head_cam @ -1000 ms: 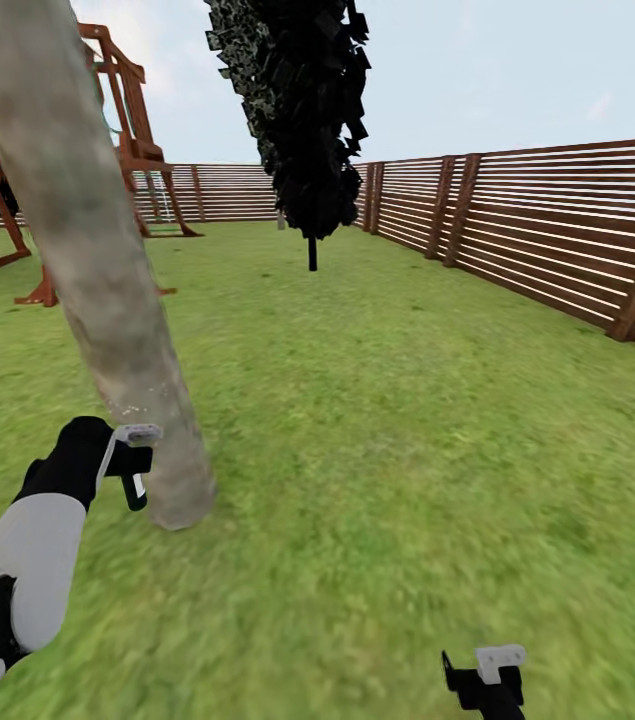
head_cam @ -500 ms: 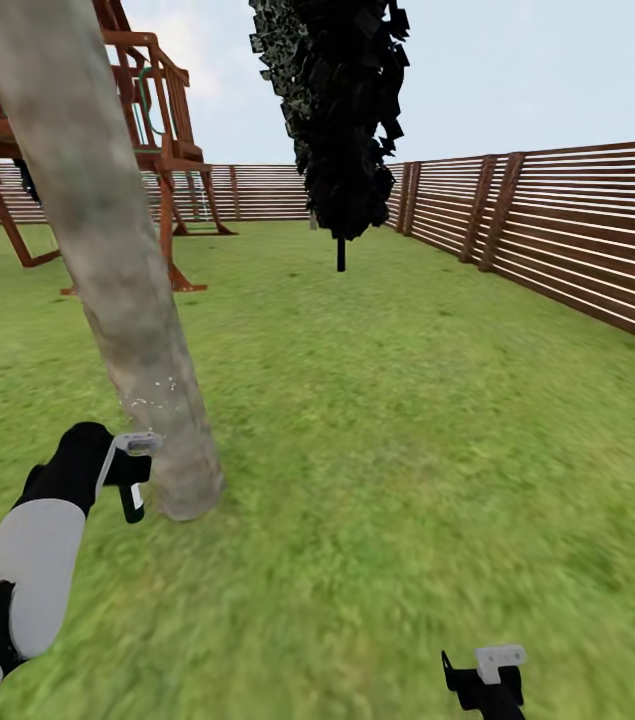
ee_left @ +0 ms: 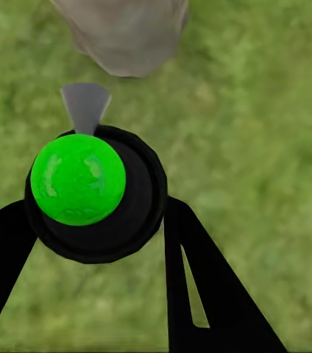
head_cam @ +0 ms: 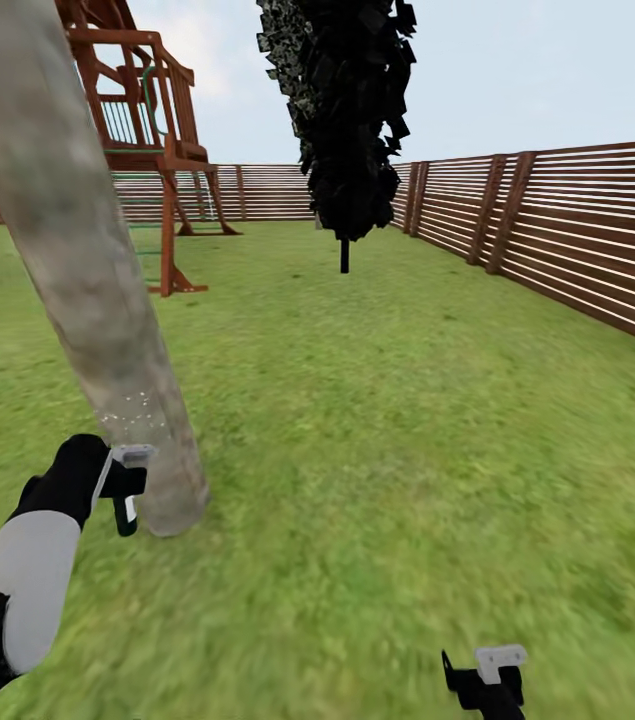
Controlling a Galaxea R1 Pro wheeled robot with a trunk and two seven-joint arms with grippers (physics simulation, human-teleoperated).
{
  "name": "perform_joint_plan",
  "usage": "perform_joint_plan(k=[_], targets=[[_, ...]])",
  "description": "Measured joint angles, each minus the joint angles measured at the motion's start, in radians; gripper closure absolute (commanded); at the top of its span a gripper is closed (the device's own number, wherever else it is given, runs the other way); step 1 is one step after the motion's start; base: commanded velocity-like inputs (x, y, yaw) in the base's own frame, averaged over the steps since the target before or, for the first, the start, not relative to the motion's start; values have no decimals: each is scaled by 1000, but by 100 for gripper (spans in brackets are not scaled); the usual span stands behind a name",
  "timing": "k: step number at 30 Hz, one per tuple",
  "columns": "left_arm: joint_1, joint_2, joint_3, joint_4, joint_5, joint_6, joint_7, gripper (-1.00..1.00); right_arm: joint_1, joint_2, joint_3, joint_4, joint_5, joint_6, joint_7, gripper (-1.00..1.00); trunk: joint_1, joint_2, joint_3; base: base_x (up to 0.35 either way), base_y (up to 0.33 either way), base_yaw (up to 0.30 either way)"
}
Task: In the garden, pick up the pesticide atomizer on the floor and spray pesticide onto both trees until each tree trunk is fully covered.
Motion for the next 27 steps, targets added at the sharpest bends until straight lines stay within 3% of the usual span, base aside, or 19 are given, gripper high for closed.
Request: perform_joint_plan(k=[5,9,13,18,21,24,27], targets=[[82,-11,2,2,6,-6,2,100,0,0,0,0,0,0,0,-100,0,0,0,5,-273,265],[123,-1,9,3,6,-12,8,100,0,0,0,1,1,0,0,-100,0,0,0,118,-256,39],[129,-10,12,44,10,-86,14,100,0,0,0,2,1,0,0,-100,0,0,0,192,-228,179],[133,-2,14,49,3,-96,15,100,0,0,1,1,1,0,1,-100,0,0,0,123,-260,225],[157,-6,15,50,7,-100,15,100,0,0,1,1,2,0,2,-100,0,0,0,70,-275,29],[197,-8,15,49,5,-178,16,100,0,0,0,1,3,1,2,-100,0,0,0,33,-281,2],[215,-6,15,49,5,-199,16,100,0,0,1,1,3,1,3,-100,0,0,0,116,-294,0]])
